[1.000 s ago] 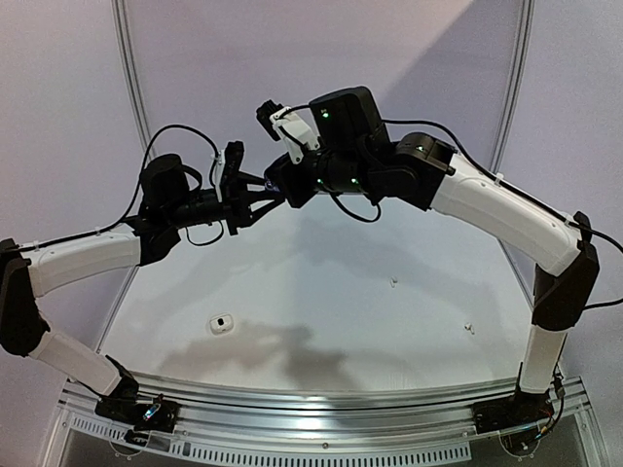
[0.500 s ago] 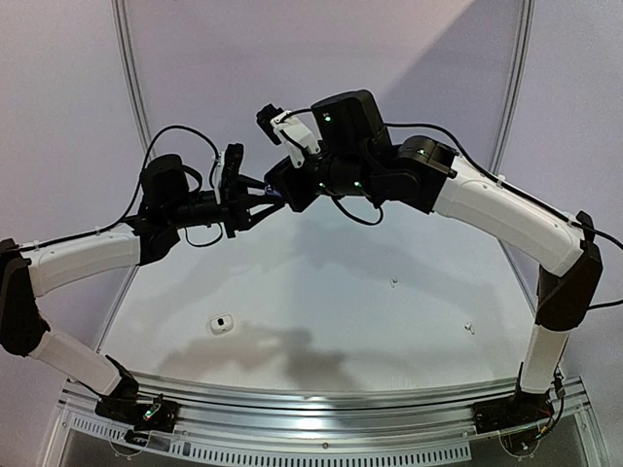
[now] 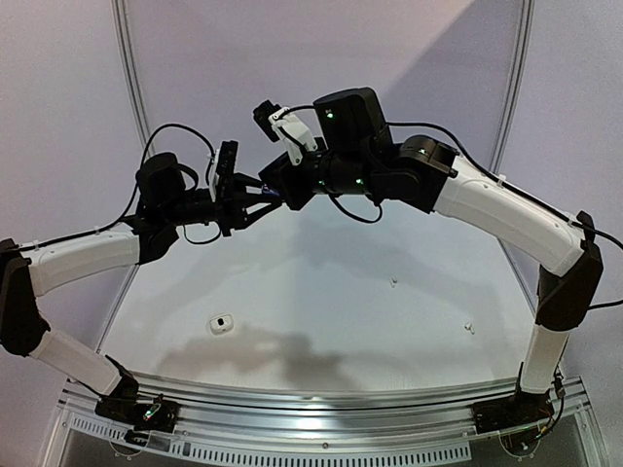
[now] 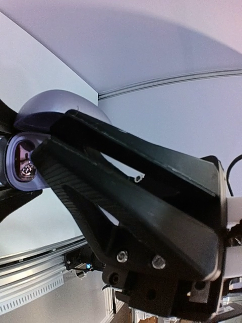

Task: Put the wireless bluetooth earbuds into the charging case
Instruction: Insert the left earbud into the left side groove of the charging case.

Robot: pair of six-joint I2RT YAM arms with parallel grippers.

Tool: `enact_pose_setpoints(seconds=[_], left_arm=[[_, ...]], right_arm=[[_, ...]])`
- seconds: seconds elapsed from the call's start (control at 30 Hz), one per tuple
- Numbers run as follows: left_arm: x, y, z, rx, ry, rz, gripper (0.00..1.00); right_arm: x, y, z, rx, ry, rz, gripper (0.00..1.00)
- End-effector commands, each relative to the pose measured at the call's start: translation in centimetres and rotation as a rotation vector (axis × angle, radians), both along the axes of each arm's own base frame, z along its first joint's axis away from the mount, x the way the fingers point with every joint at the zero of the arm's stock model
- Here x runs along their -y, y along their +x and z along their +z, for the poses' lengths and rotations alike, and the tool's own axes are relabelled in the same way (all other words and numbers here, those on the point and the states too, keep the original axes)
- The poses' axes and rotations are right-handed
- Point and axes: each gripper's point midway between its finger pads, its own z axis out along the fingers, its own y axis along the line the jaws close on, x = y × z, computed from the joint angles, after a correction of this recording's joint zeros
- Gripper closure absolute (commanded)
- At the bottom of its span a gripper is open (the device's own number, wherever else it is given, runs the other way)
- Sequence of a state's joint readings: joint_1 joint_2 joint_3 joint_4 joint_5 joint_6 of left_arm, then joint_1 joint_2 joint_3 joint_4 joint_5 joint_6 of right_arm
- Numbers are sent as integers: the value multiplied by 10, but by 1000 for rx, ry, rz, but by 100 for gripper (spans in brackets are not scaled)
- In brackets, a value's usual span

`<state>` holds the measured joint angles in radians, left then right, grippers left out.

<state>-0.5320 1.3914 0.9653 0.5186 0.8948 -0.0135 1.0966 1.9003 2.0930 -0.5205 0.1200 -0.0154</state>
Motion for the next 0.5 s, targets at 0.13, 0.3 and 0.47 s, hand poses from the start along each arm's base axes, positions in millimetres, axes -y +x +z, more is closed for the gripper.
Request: enact_pose_setpoints(seconds=[0.13,0.3,0.47], left_arm=[[-2,-33,35,130,-89,-114,100],[-2,-36,36,124,-89,-132,100],[-1,-34,26,96,-60,-132,100]], right_arm=[[-9,-6,-46,-89,-78,79,85],[-3,-3,-41,-106,-31,60,85],[2,-4,-19,-83,2,60,83]])
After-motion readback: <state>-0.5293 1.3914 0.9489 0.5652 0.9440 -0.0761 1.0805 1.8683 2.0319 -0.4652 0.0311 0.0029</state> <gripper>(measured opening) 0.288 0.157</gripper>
